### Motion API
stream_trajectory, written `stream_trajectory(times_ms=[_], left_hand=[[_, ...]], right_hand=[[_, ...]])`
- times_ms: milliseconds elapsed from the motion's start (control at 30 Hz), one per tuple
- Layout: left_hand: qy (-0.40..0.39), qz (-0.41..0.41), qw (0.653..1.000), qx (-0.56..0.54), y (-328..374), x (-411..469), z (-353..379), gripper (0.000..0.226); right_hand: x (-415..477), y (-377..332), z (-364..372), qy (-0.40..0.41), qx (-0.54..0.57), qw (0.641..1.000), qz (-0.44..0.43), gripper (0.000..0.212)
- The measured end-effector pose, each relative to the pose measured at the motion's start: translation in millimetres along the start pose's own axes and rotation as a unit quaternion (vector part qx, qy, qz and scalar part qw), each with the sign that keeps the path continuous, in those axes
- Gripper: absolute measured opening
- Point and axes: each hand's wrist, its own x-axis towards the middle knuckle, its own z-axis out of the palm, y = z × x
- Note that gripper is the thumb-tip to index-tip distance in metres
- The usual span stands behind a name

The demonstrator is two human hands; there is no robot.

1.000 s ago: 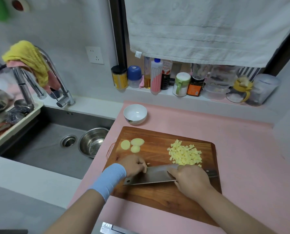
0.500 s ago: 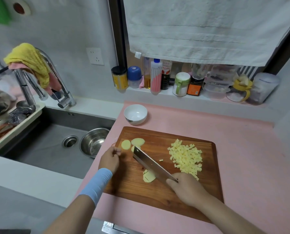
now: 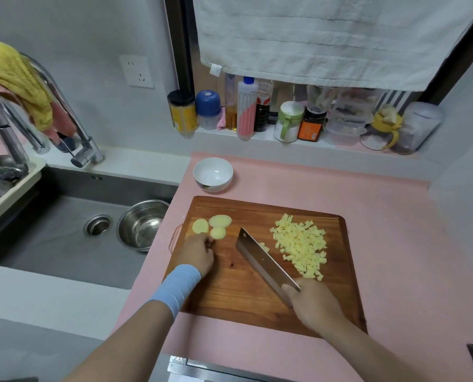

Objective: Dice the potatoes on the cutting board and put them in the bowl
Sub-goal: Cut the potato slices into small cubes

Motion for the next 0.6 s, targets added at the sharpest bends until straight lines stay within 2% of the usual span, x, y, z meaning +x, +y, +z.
stream_trajectory(times_ms=[133,233,367,500,600], left_hand=[[0.013,0.044,0.998,0.05,3.5,13.6,4.3,0.041],[0.02,0.072,0.995,0.065,-1.6,25.8,6.7,0.048],[0.029,0.119,0.989,0.087,-5.2,41.3,9.5,0.042],[0.036,0.184,0.962,0.197,-2.5,57.5,10.9,0.042],[0.044,0.203,0.947,0.244,0.1,67.0,11.3,0.036]], right_hand=[[6.0,4.1,-1.8,0.07,-0.012,0.996,0.05,0.031],[8.4,5.5,-4.2,0.087,-0.006,0.994,0.06,0.032],[3.1,-3.0,-1.5,0.1,0.021,0.993,0.051,0.031],[-1.3,-17.1,2.7,0.096,0.038,0.994,0.037,0.031],[-2.3,-23.9,5.7,0.083,0.037,0.995,0.037,0.03]])
